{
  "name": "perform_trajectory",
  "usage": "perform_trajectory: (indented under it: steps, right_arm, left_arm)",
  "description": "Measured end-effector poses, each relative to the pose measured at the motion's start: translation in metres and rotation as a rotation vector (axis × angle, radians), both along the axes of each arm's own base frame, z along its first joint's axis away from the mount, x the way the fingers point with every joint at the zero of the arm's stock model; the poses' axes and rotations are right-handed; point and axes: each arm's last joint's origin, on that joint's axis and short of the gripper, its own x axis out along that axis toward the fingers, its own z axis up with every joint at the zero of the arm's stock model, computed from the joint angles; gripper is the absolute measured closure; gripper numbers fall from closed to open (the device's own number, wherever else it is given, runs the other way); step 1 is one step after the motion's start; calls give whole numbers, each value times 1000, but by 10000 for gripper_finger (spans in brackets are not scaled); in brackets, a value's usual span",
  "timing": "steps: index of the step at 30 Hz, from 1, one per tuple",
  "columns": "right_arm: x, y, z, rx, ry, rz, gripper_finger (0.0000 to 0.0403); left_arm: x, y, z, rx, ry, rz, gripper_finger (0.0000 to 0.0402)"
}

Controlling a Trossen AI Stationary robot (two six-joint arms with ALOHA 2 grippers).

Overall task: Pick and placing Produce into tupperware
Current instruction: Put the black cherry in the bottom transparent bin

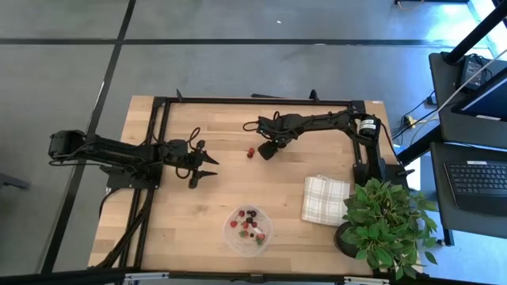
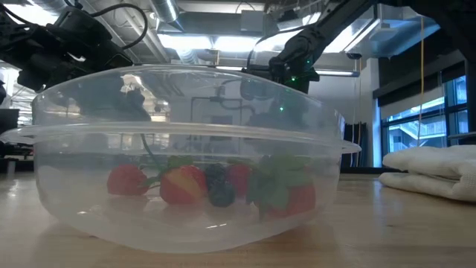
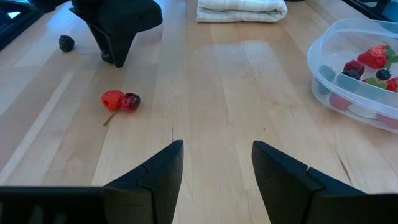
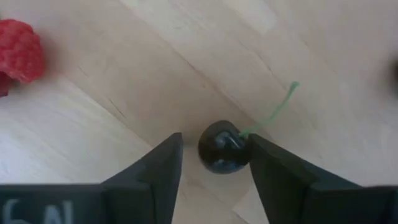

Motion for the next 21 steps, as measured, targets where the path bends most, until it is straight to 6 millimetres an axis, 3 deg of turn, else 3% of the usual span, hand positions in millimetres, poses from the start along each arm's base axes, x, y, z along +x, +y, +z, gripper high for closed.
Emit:
perform_trajectory:
  steps: [10, 21]
  right_arm:
    - [0, 0, 0, -5, 0, 5, 284]
    - [2, 6, 0, -21, 8, 41, 279]
  left_arm:
    - [0, 0, 0, 0, 0, 0, 217]
    - [0, 0, 0, 0, 0, 0, 217]
